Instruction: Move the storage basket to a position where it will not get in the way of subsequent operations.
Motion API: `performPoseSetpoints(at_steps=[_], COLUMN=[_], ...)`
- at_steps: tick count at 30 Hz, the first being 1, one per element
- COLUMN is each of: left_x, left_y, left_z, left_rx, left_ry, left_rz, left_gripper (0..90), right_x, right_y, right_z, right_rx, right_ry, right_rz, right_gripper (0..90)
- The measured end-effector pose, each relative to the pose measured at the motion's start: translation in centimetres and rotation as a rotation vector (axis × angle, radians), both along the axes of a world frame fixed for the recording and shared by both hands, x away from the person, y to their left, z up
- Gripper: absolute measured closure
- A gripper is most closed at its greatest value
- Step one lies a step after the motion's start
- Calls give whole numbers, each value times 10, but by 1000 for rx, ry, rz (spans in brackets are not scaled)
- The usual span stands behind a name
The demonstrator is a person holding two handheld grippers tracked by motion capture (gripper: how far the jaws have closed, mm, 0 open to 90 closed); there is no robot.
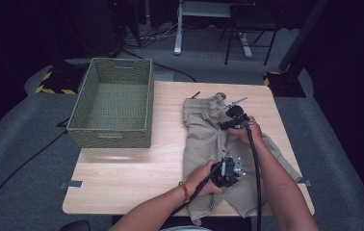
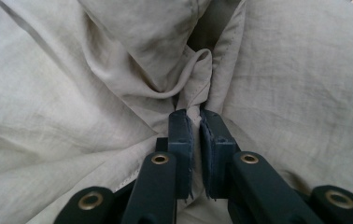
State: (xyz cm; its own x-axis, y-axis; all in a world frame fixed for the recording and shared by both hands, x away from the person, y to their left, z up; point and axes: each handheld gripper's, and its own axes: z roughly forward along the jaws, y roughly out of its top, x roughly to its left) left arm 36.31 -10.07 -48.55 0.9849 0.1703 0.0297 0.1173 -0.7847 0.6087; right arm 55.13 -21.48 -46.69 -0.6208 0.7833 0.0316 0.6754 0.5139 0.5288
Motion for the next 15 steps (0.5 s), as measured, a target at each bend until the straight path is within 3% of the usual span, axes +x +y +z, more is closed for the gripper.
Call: performPoseSetpoints(at_steps=[4, 7, 11, 15], left_x=[-5, -4, -4, -10], left_y=[18, 43, 100, 144], left_z=[2, 4, 1, 3], left_rx=[34, 51, 4, 40], left_ry=[-6, 25, 78, 44], left_rz=[-33, -34, 39, 94], left_gripper=[889, 890, 891, 892], right_x=[-1, -3, -7, -11], right_y=[0, 0, 1, 7], right_z=[-1, -1, -1, -2], right_rx=[-14, -10, 17, 40], right_ry=[5, 8, 14, 21], right_rz=[6, 13, 16, 32], right_gripper=[839, 839, 840, 841])
